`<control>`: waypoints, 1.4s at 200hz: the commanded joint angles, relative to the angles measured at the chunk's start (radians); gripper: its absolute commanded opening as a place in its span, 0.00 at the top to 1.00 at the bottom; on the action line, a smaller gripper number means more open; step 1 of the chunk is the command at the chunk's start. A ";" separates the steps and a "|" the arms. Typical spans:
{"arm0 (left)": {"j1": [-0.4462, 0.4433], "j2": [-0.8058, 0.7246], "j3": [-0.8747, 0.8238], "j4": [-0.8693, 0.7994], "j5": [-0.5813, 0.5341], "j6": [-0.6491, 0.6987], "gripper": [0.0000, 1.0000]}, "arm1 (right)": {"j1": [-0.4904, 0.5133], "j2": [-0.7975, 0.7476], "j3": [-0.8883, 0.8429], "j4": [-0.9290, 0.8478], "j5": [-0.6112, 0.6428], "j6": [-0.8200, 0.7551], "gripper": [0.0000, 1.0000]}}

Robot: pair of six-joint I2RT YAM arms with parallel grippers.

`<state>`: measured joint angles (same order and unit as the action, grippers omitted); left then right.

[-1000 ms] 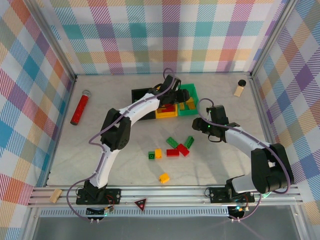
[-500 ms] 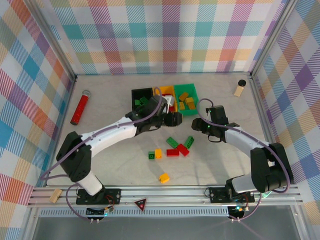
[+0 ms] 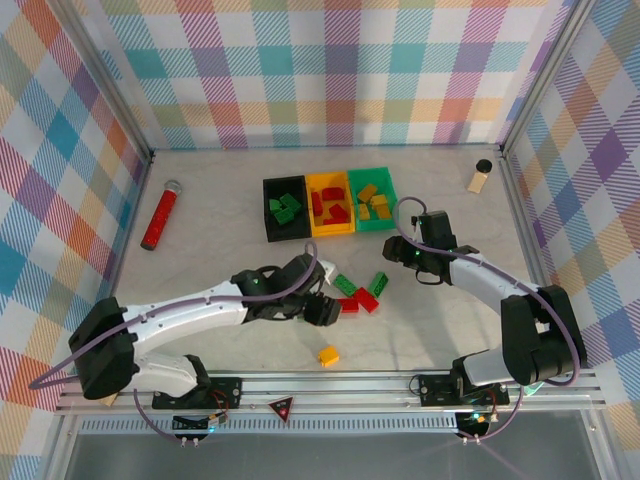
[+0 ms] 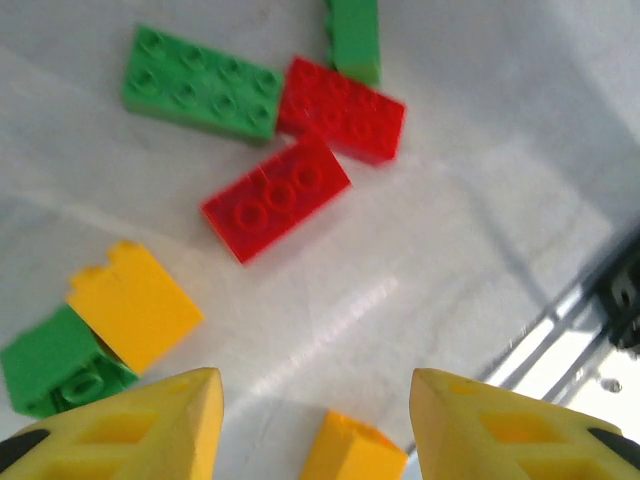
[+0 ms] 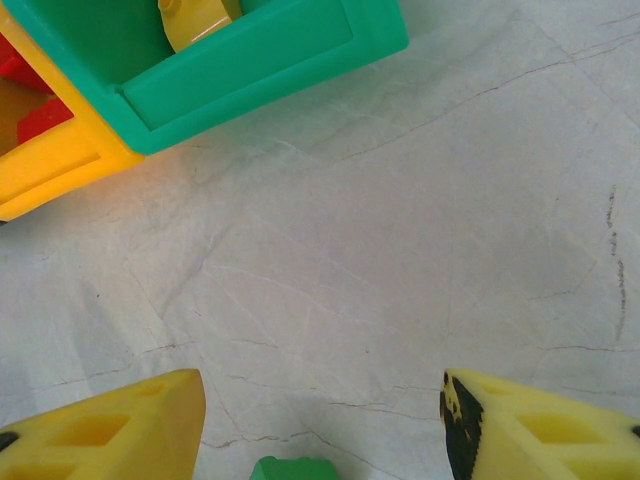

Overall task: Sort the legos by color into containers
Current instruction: Pick up the lego from the middle-left of the table.

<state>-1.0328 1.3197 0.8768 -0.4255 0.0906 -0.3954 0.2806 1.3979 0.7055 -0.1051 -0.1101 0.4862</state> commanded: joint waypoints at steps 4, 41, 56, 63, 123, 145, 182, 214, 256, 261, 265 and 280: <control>-0.097 0.003 -0.023 -0.062 0.030 0.012 0.48 | -0.003 0.013 -0.005 0.019 -0.010 -0.005 0.36; -0.210 0.155 0.025 -0.156 -0.017 0.022 0.47 | -0.003 0.013 -0.005 0.019 -0.006 -0.006 0.36; -0.243 0.209 0.057 -0.185 -0.065 0.034 0.47 | -0.002 0.014 -0.005 0.018 0.001 -0.009 0.36; -0.253 0.230 0.070 -0.197 -0.083 0.039 0.46 | -0.003 0.015 -0.005 0.017 0.002 -0.009 0.36; -0.280 0.309 0.123 -0.241 -0.137 0.078 0.45 | -0.003 0.009 -0.005 0.016 0.000 -0.010 0.36; -0.280 0.337 0.118 -0.232 -0.114 0.083 0.46 | -0.003 0.005 -0.006 0.015 0.001 -0.009 0.36; -0.280 0.353 0.112 -0.194 -0.072 0.090 0.50 | -0.003 0.010 -0.005 0.016 0.000 -0.011 0.36; -0.280 0.357 0.124 -0.197 -0.083 0.105 0.66 | -0.004 0.009 -0.007 0.016 0.004 -0.011 0.36; -0.279 0.332 0.133 -0.176 -0.123 0.108 0.74 | -0.003 0.010 -0.006 0.016 0.003 -0.011 0.36; -0.279 0.325 0.133 -0.169 -0.132 0.106 0.74 | -0.003 0.009 -0.006 0.018 0.004 -0.011 0.36; -0.278 0.317 0.133 -0.163 -0.142 0.105 0.74 | -0.003 0.009 -0.007 0.018 0.004 -0.012 0.36; -0.270 0.292 0.139 -0.139 -0.165 0.101 0.74 | -0.003 0.010 -0.007 0.016 0.004 -0.010 0.36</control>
<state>-1.3060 1.6650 0.9867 -0.6037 -0.0246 -0.2981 0.2806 1.4055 0.7055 -0.1047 -0.1066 0.4862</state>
